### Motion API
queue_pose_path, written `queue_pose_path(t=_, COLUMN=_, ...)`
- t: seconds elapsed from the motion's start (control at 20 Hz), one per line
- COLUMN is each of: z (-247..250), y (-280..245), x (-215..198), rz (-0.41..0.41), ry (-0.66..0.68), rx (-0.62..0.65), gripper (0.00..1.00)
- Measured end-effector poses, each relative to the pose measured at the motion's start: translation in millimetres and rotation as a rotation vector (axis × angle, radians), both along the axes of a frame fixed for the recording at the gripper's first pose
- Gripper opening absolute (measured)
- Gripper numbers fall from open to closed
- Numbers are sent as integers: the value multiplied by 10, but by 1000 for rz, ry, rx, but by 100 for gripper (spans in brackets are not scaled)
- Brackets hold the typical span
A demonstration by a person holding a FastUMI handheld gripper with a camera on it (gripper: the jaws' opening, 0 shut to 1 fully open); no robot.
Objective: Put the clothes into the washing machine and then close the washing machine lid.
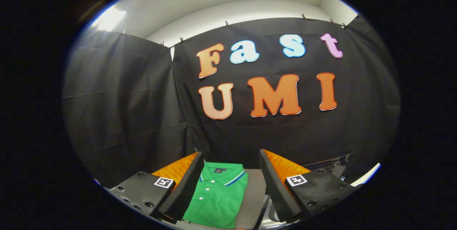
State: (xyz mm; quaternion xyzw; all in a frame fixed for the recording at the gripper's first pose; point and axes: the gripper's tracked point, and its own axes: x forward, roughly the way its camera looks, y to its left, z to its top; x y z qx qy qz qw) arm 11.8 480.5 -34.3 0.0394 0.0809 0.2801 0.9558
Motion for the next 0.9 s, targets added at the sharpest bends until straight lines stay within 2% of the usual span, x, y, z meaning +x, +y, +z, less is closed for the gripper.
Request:
queue_pose_path(t=0.25, z=-506, y=670, x=-63, rz=36, ry=152, rx=7, gripper=99)
queue_pose_path(t=0.4, z=-869, y=883, x=-50, rz=28, ry=215, rx=-53, gripper=97)
queue_pose_path(t=0.65, z=-1488, y=992, x=-20, rz=5, ry=285, rx=-235, gripper=97)
queue_pose_path(t=0.9, z=-1761, y=1020, x=-81, rz=4, ry=322, rx=-293, gripper=97)
